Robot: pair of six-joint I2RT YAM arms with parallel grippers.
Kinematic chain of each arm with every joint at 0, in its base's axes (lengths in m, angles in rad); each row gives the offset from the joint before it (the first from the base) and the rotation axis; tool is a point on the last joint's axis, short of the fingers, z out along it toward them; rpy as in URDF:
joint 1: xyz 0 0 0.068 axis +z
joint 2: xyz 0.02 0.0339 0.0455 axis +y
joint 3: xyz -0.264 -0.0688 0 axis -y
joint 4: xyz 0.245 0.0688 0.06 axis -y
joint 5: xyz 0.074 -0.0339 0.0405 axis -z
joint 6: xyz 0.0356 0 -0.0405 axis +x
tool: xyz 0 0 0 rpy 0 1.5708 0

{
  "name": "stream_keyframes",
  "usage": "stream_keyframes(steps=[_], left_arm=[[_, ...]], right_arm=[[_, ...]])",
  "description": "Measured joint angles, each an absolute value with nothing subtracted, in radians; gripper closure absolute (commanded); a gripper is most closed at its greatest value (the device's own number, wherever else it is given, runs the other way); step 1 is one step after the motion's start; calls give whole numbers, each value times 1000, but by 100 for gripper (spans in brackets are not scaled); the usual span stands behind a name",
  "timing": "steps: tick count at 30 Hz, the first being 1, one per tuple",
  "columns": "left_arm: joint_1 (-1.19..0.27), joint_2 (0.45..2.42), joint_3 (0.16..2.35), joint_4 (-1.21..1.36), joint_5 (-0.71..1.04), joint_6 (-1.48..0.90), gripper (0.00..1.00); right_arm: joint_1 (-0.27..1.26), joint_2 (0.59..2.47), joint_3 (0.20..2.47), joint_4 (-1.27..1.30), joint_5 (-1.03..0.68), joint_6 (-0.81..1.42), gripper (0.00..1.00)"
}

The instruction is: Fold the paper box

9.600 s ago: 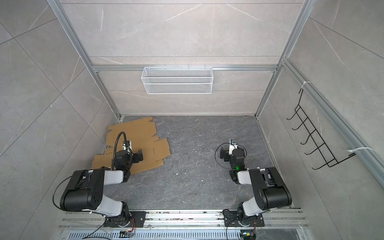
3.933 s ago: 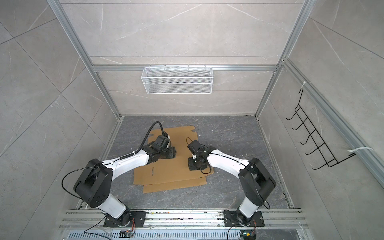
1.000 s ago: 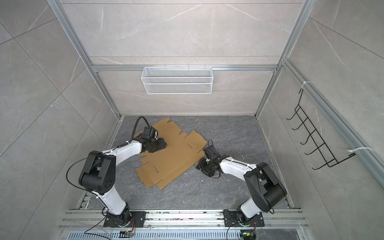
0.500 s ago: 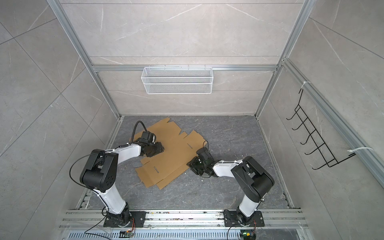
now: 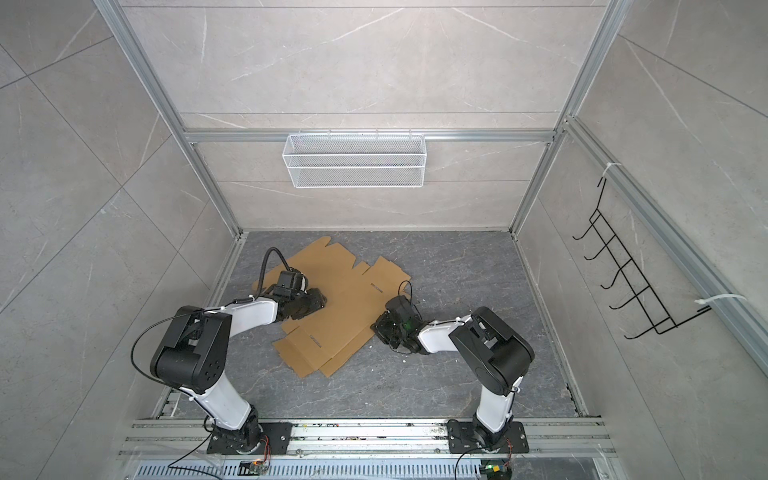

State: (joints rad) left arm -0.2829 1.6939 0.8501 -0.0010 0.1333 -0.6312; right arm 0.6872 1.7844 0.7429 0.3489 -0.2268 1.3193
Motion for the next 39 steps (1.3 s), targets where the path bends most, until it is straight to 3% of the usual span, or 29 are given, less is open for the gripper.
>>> stream_keyframes(steps=[9, 19, 25, 28, 30, 35, 39], left_arm=[[-372, 1622, 803, -84, 146, -676, 38], [-609, 1526, 732, -142, 161, -759, 38], [-736, 1498, 707, -176, 171, -809, 38], [-759, 1499, 720, -193, 179, -812, 38], [-770, 1500, 738, -213, 188, -812, 38], [-775, 1494, 811, -299, 172, -765, 38], [-751, 1449, 829, -332, 158, -714, 40]], right_arm=[[649, 1734, 876, 67, -271, 1080, 89], [363, 1734, 1134, -481, -500, 542, 84], [335, 1767, 1244, -640, -411, 402, 77], [335, 1807, 1285, -662, -338, 384, 58], [335, 1815, 1301, -675, -289, 383, 53], [339, 1733, 1273, -725, -157, 384, 57], [429, 1532, 1120, -716, -187, 440, 65]])
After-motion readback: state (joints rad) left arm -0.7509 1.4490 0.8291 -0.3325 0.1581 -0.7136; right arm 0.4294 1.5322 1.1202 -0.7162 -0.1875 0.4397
